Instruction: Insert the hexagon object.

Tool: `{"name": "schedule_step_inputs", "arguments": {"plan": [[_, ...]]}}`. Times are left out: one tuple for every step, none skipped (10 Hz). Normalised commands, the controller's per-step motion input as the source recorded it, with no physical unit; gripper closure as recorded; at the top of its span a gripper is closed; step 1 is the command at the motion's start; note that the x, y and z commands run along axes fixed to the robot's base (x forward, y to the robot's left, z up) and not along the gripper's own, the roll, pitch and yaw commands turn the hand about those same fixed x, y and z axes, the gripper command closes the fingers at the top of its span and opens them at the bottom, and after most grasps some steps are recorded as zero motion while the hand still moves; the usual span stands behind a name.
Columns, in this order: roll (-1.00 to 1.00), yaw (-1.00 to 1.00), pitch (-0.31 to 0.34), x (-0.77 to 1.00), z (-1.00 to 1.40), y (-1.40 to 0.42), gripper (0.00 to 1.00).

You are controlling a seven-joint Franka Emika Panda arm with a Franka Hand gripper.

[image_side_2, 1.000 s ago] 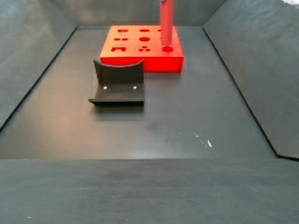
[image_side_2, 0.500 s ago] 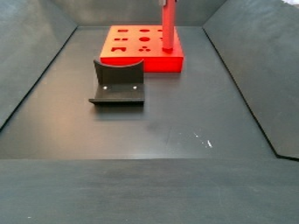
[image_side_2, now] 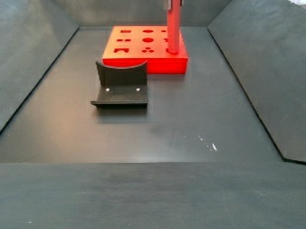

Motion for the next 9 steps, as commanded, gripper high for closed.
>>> {"name": "schedule_step_inputs", "arguments": {"plan": [[0.0, 0.03, -0.08, 0.21, -0.23, 0.0, 1.0], [0.0, 0.04, -0.077, 0.24, -0.22, 0.01, 1.0], [0.0, 0.0, -0.073, 0.15, -0.22, 0.0, 1.0], [0.0, 0.0, -0.063, 0.0, -0.18, 0.0, 1.0], [0.0, 0.0, -0.027, -0.06, -0.11, 0.0, 1.0], [0.0, 0.0, -0.184, -0.11, -0.4, 0.0, 1.0], [0.05, 0.0, -0.244, -0.25, -0.49, 0.0, 1.0], [0.07, 0.0, -0.29, -0.27, -0.62, 0.0, 1.0], [0.07, 0.0, -0.301, -0.24, -0.64, -0.02, 1.0]]}}
